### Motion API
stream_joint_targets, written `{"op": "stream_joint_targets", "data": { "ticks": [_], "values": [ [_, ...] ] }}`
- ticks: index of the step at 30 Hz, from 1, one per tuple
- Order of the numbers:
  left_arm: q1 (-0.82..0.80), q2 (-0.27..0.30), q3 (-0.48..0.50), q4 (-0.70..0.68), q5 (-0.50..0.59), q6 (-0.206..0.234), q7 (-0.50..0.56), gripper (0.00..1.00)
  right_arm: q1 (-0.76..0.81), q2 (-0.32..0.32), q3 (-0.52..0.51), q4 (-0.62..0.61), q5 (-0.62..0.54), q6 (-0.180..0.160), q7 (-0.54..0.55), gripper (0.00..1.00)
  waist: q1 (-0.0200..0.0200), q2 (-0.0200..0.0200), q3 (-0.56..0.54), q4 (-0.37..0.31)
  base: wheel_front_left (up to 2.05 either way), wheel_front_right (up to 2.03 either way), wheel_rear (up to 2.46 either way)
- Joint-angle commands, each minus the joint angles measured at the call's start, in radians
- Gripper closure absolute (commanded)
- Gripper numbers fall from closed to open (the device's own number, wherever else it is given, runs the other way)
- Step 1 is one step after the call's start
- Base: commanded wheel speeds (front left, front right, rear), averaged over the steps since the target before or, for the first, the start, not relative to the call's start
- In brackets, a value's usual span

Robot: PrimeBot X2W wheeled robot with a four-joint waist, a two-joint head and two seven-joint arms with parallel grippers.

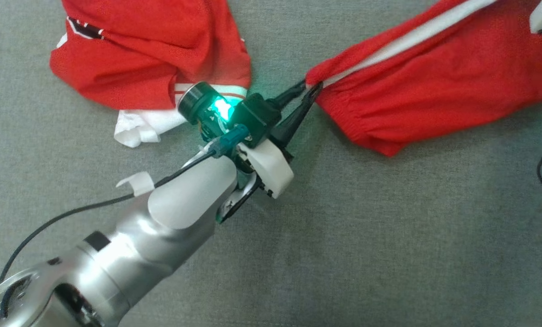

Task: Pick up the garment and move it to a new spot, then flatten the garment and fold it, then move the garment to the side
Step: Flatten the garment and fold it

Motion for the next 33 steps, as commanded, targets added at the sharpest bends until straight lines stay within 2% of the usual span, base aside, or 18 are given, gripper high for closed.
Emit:
{"op": "stream_joint_targets", "data": {
  "ticks": [1,8,12,16,19,25,29,33],
  "values": [
    [-0.036,0.013,0.034,-0.010,0.000,0.002,-0.013,0.00,-0.042,-0.012,0.003,-0.023,-0.012,-0.001,-0.016,0.00,-0.0002,0.0000,0.002,0.003,0.00,0.00,0.00],
    [-0.020,0.028,0.085,0.014,-0.019,0.044,-0.074,0.00,-0.042,-0.012,-0.025,0.034,-0.014,-0.001,-0.106,0.00,-0.0002,0.0000,-0.070,-0.033,0.00,0.00,0.00],
    [0.005,0.053,0.147,-0.001,-0.040,0.086,-0.105,0.00,-0.025,0.005,0.031,0.072,0.034,-0.001,-0.181,0.00,-0.0002,0.0000,-0.132,-0.061,0.00,0.00,0.00],
    [0.054,0.080,0.230,-0.034,-0.059,0.133,-0.122,0.00,0.031,0.023,0.138,0.065,0.121,-0.001,-0.228,0.00,-0.0002,0.0000,-0.203,-0.086,0.00,0.00,0.00],
    [0.109,0.102,0.295,-0.075,-0.055,0.164,-0.126,0.00,0.111,0.031,0.231,-0.012,0.214,-0.001,-0.234,0.00,-0.0002,0.0000,-0.251,-0.102,0.00,0.00,0.00],
    [0.282,0.129,0.420,-0.167,-0.004,0.192,-0.126,0.00,0.396,-0.002,0.396,-0.298,0.408,-0.001,-0.235,0.00,-0.0002,0.0000,-0.337,-0.127,0.00,0.00,0.00],
    [0.404,0.132,0.476,-0.195,0.033,0.195,-0.126,0.00,0.583,-0.017,0.457,-0.435,0.488,-0.001,-0.235,0.00,-0.0002,0.0000,-0.386,-0.142,0.00,0.00,0.00],
    [0.490,0.123,0.517,-0.212,0.055,0.193,-0.126,0.00,0.699,-0.017,0.463,-0.509,0.515,-0.001,-0.235,0.00,-0.0002,0.0000,-0.412,-0.152,0.00,0.00,0.00]
  ]
}}
